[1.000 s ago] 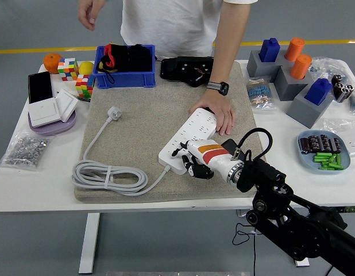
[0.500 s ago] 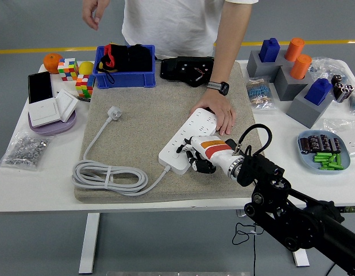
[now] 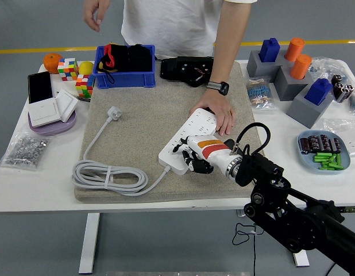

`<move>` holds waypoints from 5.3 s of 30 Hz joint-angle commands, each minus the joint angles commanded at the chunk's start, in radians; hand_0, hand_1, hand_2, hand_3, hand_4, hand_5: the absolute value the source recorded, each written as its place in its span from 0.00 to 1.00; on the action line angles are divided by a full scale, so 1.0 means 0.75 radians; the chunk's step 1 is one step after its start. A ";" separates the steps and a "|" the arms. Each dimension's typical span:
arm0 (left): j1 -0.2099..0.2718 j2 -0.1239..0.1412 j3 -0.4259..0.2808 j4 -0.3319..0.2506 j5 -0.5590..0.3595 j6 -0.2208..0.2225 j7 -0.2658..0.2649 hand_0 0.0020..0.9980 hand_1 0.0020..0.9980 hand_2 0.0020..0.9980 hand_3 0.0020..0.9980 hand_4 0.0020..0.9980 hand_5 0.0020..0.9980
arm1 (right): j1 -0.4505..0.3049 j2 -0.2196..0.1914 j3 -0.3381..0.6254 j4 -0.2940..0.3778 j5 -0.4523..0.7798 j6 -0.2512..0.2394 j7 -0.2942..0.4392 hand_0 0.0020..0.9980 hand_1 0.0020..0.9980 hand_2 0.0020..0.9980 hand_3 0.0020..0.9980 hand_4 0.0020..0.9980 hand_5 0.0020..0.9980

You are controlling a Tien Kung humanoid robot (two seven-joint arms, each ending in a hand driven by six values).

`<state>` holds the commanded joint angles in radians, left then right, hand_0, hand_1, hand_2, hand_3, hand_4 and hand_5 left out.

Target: Press the white button,pick up the black plug,place it near the board,insert it into the board

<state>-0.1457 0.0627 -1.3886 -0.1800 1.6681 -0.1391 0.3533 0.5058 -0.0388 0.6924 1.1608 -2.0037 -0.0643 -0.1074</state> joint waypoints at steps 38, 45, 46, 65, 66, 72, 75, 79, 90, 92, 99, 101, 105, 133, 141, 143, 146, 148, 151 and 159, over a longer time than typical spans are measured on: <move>0.004 -0.003 -0.009 0.000 0.011 -0.001 0.002 0.69 0.68 0.66 0.69 0.56 0.20 | 0.001 -0.012 0.041 0.038 -0.009 0.002 0.017 0.00 0.00 0.03 0.65 0.35 0.00; 0.005 -0.005 0.001 0.000 0.000 -0.001 0.001 0.69 0.68 0.66 0.69 0.56 0.19 | -0.022 -0.027 0.085 0.117 -0.012 -0.007 0.025 0.00 0.00 0.05 0.65 0.33 0.00; 0.005 -0.005 0.002 0.000 -0.001 -0.001 0.000 0.69 0.68 0.66 0.69 0.56 0.19 | -0.028 -0.030 0.091 0.131 -0.012 -0.016 0.032 0.00 0.00 0.05 0.65 0.33 0.00; -0.001 -0.002 -0.001 0.000 -0.001 0.001 -0.002 0.69 0.68 0.66 0.69 0.56 0.20 | -0.286 -0.122 0.386 0.390 0.065 -0.171 0.112 0.76 0.74 0.73 0.81 1.00 0.36; -0.001 -0.002 0.000 0.000 -0.001 0.001 -0.002 0.69 0.68 0.66 0.69 0.56 0.20 | -0.300 -0.124 0.395 0.392 0.071 -0.181 0.111 0.76 0.74 0.73 0.81 1.00 0.36; -0.004 0.000 0.001 0.000 0.003 0.001 -0.002 0.69 0.68 0.66 0.69 0.56 0.20 | -0.371 -0.125 0.416 0.380 0.095 -0.251 0.097 0.85 0.88 0.86 0.91 1.00 0.49; -0.019 0.003 0.007 0.000 0.002 0.000 -0.001 0.69 0.68 0.66 0.69 0.56 0.19 | -0.380 -0.114 0.413 0.348 0.101 -0.313 0.094 0.86 0.90 0.90 0.94 1.00 0.59; -0.025 0.011 0.018 0.000 0.004 -0.004 -0.002 0.69 0.68 0.66 0.69 0.56 0.19 | -0.394 -0.099 0.420 0.280 0.080 -0.408 0.097 0.86 0.90 0.90 0.94 1.00 0.59; -0.009 0.002 0.011 0.000 0.011 -0.003 -0.002 0.69 0.68 0.66 0.69 0.56 0.20 | -0.443 -0.075 0.410 0.118 0.045 -0.506 0.068 0.77 0.80 0.79 0.90 1.00 0.57; -0.006 -0.001 0.013 0.000 0.008 -0.003 -0.002 0.69 0.68 0.66 0.69 0.56 0.20 | -0.449 -0.079 0.396 0.106 0.048 -0.513 0.063 0.77 0.79 0.78 0.90 1.00 0.57; -0.011 -0.005 0.014 0.000 -0.001 0.000 -0.003 0.69 0.68 0.66 0.69 0.56 0.20 | -0.434 -0.092 0.352 0.041 0.053 -0.541 0.041 0.77 0.79 0.78 0.89 1.00 0.56; -0.015 -0.003 0.021 0.000 -0.009 0.000 -0.005 0.69 0.68 0.66 0.69 0.56 0.20 | -0.423 -0.091 0.337 0.007 0.058 -0.555 0.040 0.77 0.79 0.78 0.89 1.00 0.56; -0.016 -0.002 0.018 0.000 -0.009 0.001 -0.005 0.69 0.68 0.66 0.69 0.56 0.20 | -0.402 -0.089 0.310 -0.035 0.070 -0.580 0.058 0.75 0.77 0.75 0.87 1.00 0.55; -0.013 -0.009 0.013 0.000 -0.018 0.003 -0.002 0.69 0.68 0.66 0.69 0.56 0.20 | -0.316 -0.070 0.213 -0.151 0.124 -0.646 0.113 0.56 0.63 0.61 0.74 1.00 0.47; -0.012 -0.009 0.012 0.000 -0.019 0.003 -0.002 0.69 0.68 0.66 0.69 0.56 0.20 | -0.305 -0.069 0.203 -0.172 0.135 -0.663 0.127 0.48 0.56 0.53 0.65 1.00 0.30; -0.013 -0.010 0.013 0.000 -0.019 0.003 -0.002 0.69 0.68 0.66 0.69 0.56 0.20 | -0.303 -0.069 0.200 -0.177 0.138 -0.667 0.131 0.48 0.56 0.53 0.65 1.00 0.30; -0.013 -0.011 0.016 0.000 -0.023 0.003 -0.002 0.69 0.68 0.66 0.69 0.56 0.20 | -0.299 -0.068 0.196 -0.185 0.139 -0.672 0.133 0.46 0.52 0.49 0.62 1.00 0.26; -0.013 -0.012 0.016 0.000 -0.023 0.003 -0.002 0.69 0.68 0.66 0.69 0.56 0.20 | -0.296 -0.067 0.195 -0.190 0.140 -0.675 0.134 0.46 0.52 0.49 0.62 1.00 0.26; -0.014 -0.012 0.018 0.000 -0.024 0.002 -0.002 0.69 0.68 0.66 0.69 0.56 0.20 | -0.292 -0.067 0.194 -0.198 0.144 -0.682 0.140 0.46 0.52 0.49 0.62 1.00 0.26; -0.013 -0.011 0.011 0.000 -0.016 0.003 -0.001 0.69 0.68 0.66 0.69 0.56 0.19 | -0.285 -0.067 0.187 -0.202 0.168 -0.700 0.167 0.41 0.44 0.42 0.54 0.96 0.18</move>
<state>-0.1558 0.0547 -1.3800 -0.1800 1.6558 -0.1371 0.3524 0.2920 -0.0889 0.8328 1.0090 -1.8777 -0.5893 0.0181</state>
